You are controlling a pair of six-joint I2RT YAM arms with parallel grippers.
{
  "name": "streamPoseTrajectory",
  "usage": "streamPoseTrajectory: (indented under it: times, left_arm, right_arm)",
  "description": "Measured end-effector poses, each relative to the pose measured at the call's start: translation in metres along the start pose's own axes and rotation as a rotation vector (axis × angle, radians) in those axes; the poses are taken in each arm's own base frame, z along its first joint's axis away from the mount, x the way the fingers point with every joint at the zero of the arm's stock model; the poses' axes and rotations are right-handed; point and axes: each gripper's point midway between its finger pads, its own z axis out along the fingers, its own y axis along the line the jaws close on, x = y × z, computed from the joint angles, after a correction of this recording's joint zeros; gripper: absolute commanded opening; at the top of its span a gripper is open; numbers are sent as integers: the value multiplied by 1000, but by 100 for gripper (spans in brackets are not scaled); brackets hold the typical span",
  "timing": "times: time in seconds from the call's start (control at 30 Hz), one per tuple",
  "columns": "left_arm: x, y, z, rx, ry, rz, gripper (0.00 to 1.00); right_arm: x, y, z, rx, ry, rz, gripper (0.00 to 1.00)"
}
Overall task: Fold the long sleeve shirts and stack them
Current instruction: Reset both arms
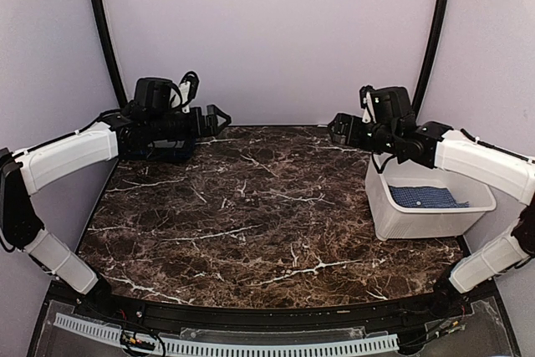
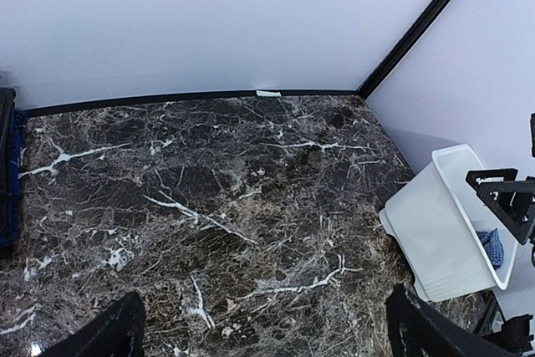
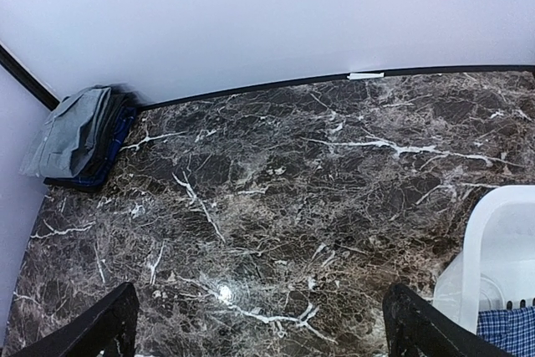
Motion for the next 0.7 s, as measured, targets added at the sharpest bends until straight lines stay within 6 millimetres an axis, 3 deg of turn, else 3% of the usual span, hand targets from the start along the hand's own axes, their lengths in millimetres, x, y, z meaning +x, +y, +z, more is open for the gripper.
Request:
streamPoseTrajectory:
  times: [0.2,0.7]
  left_arm:
    - [2,0,-1,-1,1,0,99]
    - [0,1,-3,-9,-6,1,99]
  right_arm:
    - [9,-4,4,7,9,7,99]
    - [8,-3,5,3,6,-36,99]
